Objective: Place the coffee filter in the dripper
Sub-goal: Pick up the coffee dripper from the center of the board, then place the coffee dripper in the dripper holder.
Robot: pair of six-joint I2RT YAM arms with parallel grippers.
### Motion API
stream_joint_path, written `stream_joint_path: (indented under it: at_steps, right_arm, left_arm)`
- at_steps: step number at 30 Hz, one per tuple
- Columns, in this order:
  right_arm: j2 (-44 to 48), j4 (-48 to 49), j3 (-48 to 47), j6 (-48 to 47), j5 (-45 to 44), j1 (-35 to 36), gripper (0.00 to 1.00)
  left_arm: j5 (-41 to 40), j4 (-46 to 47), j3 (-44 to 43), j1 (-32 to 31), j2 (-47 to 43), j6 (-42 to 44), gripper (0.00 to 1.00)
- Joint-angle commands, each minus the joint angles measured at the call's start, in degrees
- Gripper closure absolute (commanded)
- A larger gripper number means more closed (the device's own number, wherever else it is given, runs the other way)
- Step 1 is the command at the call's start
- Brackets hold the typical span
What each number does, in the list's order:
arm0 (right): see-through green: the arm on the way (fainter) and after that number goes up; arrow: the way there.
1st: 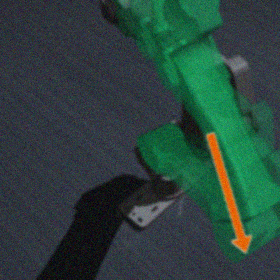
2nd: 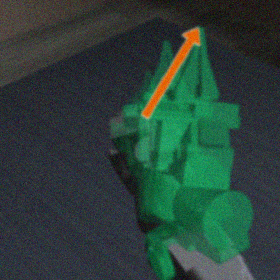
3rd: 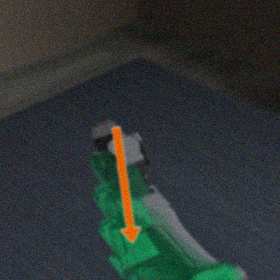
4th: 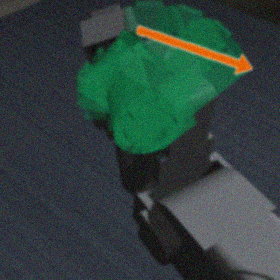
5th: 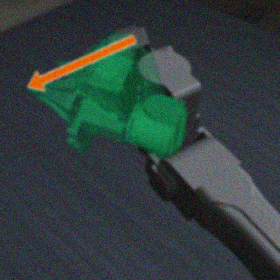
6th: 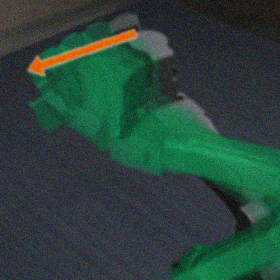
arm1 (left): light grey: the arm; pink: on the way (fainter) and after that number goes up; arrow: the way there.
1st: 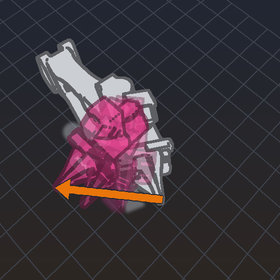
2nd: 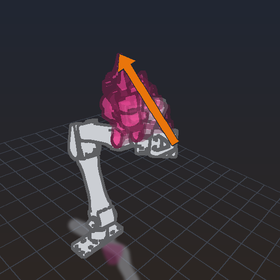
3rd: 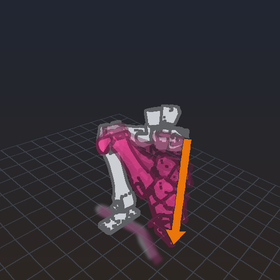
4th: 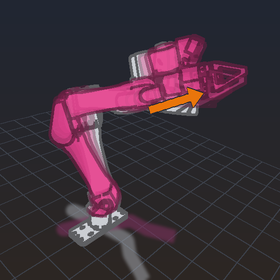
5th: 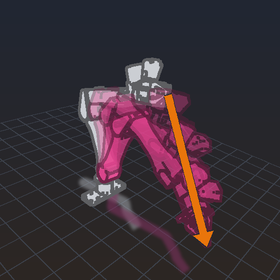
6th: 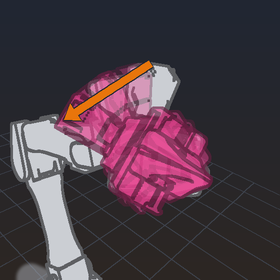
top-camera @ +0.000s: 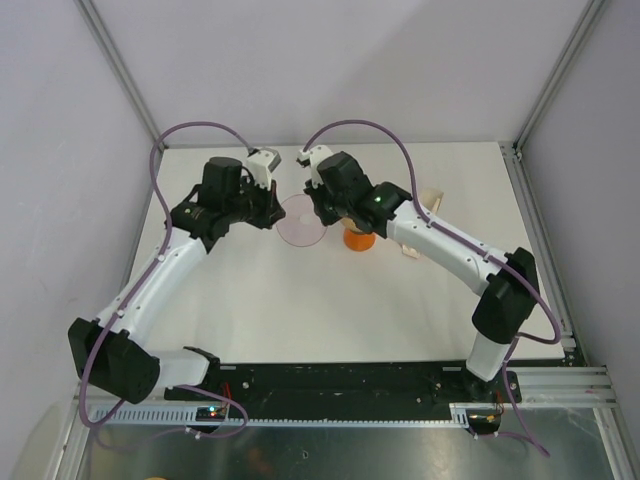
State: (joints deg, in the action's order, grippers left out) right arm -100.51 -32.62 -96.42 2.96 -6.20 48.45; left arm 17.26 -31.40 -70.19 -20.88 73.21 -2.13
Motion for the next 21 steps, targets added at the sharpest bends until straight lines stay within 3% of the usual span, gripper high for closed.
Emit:
stream_joint_path:
  at_steps: [1, 3, 7, 10, 14, 21]
  right_arm:
    - [1.29, 0.1, -1.25, 0.01, 0.9, -0.88, 0.97]
    - [1.04, -2.14, -2.92, -0.02, 1.73, -1.57, 0.99]
    - [0.1, -8.55, -7.51, -0.63, 4.03, -2.92, 1.0]
    - [-0.67, -13.44, -10.88, -1.03, 7.27, -4.9, 1.0]
    - [-1.65, -20.56, -16.52, -1.86, 12.71, -8.95, 1.0]
    - [-6.26, -31.55, -25.91, -4.35, 23.17, -18.51, 1.0]
  left_arm:
    - [2.58, 2.6, -2.55, 0.14, -3.11, -0.54, 1.0]
    - [4.69, 2.62, -2.7, 0.14, -3.76, 0.01, 0.91]
    - [7.2, 2.62, -3.96, 0.07, -5.23, 0.89, 0.45]
    - [6.7, 2.55, -5.56, 0.03, -5.58, 1.32, 0.25]
    - [7.19, 2.57, -7.91, 0.05, -5.54, 1.5, 0.15]
    - [8.2, 2.64, -11.32, 0.05, -1.74, 1.02, 0.14]
